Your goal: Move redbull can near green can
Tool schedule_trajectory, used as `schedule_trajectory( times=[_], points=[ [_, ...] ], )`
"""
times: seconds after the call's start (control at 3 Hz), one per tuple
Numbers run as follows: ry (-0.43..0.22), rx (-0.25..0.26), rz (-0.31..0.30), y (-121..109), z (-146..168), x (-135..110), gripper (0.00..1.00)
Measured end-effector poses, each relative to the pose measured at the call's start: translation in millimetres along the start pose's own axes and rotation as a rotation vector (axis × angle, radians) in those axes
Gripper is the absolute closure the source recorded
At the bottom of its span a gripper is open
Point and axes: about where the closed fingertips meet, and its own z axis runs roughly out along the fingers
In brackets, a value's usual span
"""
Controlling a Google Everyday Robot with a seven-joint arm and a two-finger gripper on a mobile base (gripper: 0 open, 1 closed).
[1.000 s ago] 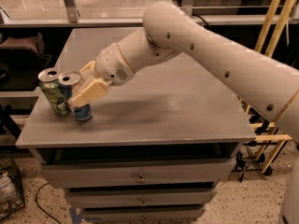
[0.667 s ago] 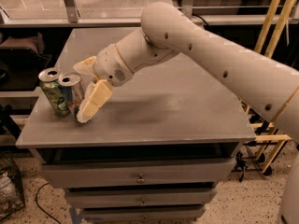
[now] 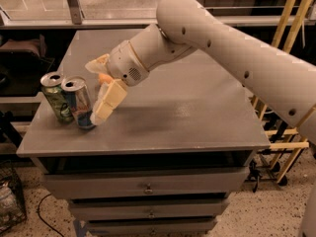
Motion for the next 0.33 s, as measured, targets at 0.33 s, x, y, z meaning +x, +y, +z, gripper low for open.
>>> schedule_trajectory(
  times=[0.33],
  points=[
    [0.078, 0.049, 0.004, 1.0, -45.4, 4.0, 0.00]
  ],
)
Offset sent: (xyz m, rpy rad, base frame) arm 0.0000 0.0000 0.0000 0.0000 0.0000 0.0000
